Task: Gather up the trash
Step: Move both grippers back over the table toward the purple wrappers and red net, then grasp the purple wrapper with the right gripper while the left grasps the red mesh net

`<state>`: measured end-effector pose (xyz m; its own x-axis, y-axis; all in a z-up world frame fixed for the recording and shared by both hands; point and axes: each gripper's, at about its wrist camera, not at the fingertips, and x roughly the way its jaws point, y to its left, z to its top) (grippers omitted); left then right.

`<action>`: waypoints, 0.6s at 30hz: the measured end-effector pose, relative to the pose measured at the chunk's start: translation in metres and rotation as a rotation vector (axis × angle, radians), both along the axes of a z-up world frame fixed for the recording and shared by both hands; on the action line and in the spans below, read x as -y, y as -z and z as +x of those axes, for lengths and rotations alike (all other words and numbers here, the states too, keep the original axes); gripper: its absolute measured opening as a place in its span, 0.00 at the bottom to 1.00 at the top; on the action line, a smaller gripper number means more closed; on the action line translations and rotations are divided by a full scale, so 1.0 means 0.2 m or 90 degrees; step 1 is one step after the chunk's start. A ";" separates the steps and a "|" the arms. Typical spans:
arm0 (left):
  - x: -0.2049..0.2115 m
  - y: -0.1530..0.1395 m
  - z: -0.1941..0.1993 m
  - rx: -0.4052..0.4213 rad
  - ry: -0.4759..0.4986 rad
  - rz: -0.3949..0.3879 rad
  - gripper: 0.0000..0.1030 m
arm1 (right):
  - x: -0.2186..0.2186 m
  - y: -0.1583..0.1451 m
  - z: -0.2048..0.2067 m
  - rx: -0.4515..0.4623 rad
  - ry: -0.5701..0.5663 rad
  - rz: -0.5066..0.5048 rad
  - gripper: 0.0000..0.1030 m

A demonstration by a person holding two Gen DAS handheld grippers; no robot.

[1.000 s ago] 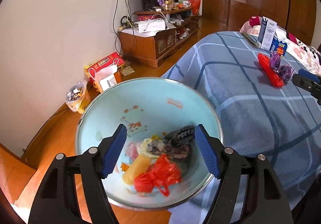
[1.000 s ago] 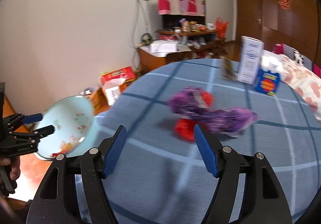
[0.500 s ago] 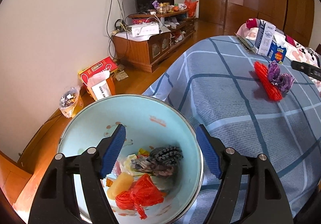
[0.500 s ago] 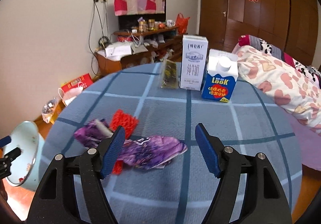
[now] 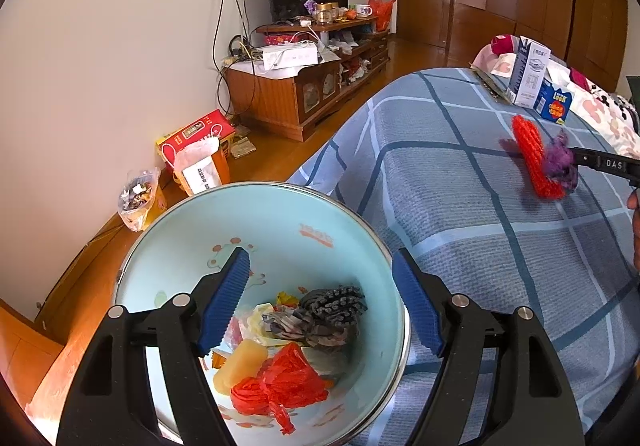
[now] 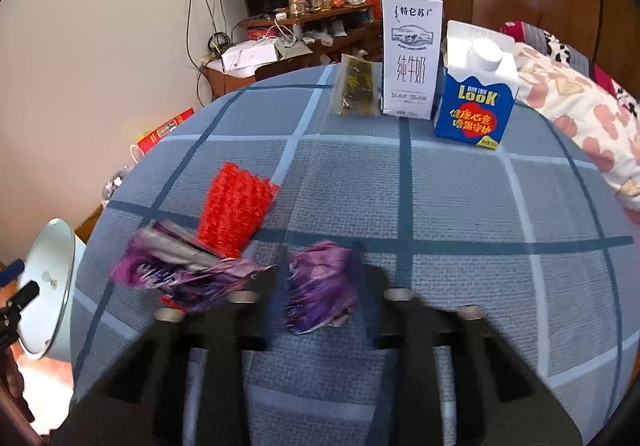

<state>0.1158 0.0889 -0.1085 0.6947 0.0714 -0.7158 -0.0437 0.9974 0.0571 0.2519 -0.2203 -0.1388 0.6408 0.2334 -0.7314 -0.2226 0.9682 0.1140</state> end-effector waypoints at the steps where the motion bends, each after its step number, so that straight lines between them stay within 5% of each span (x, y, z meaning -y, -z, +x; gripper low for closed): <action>1: 0.01 0.00 0.00 0.000 0.003 0.001 0.70 | 0.00 0.00 -0.01 0.001 -0.004 -0.003 0.16; 9: 0.08 -0.03 0.01 0.006 0.021 0.000 0.71 | 0.07 -0.06 -0.12 0.033 0.015 0.023 0.09; 18: 0.31 -0.06 0.07 0.014 0.068 -0.003 0.71 | 0.41 -0.12 -0.25 0.040 0.099 0.048 0.08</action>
<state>0.1299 0.0268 -0.0969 0.7131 -0.0069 -0.7010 0.0614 0.9967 0.0527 0.2020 -0.3031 -0.1144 0.7177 0.1812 -0.6724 -0.0803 0.9806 0.1786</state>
